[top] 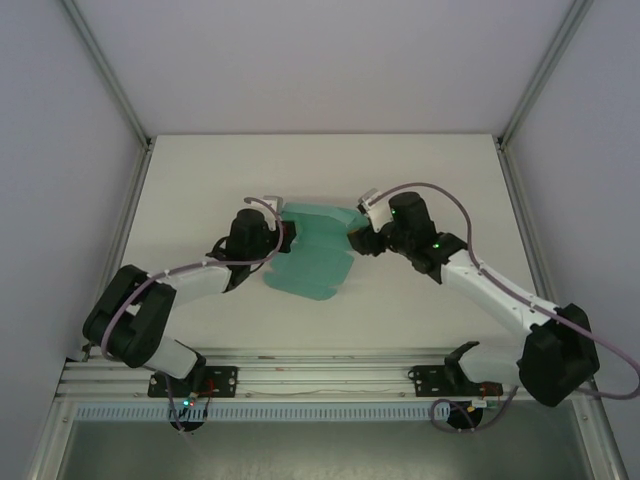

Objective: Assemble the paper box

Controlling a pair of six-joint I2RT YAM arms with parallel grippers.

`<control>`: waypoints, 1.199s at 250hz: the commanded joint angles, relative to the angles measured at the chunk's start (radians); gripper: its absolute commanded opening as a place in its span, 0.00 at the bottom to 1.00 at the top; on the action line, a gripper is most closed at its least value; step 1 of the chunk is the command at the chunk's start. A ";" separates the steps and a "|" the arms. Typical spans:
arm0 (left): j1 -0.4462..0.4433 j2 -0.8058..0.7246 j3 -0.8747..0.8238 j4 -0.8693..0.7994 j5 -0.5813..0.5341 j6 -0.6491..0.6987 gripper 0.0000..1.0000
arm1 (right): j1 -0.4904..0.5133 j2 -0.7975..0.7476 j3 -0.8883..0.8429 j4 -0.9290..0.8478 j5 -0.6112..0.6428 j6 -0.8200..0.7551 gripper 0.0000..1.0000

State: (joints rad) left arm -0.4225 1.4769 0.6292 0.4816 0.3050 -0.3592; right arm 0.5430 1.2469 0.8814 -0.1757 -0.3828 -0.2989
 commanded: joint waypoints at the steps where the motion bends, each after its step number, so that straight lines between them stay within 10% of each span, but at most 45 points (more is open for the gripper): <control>1: 0.013 -0.023 0.022 -0.068 0.035 0.001 0.00 | 0.000 -0.004 0.033 0.012 -0.089 0.081 0.43; 132: 0.012 0.056 0.090 -0.119 -0.101 -0.066 0.00 | 0.002 -0.006 -0.010 0.058 -0.116 0.093 0.00; 300: -0.045 0.266 0.400 -0.754 -0.788 -0.256 0.00 | 0.080 -0.002 -0.016 0.102 -0.028 0.127 0.00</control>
State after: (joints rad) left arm -0.5316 1.6760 0.9993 -0.0284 -0.1196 -0.5369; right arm 0.6109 1.2774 0.8555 -0.0681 -0.3939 -0.1909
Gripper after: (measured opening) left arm 0.076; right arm 0.062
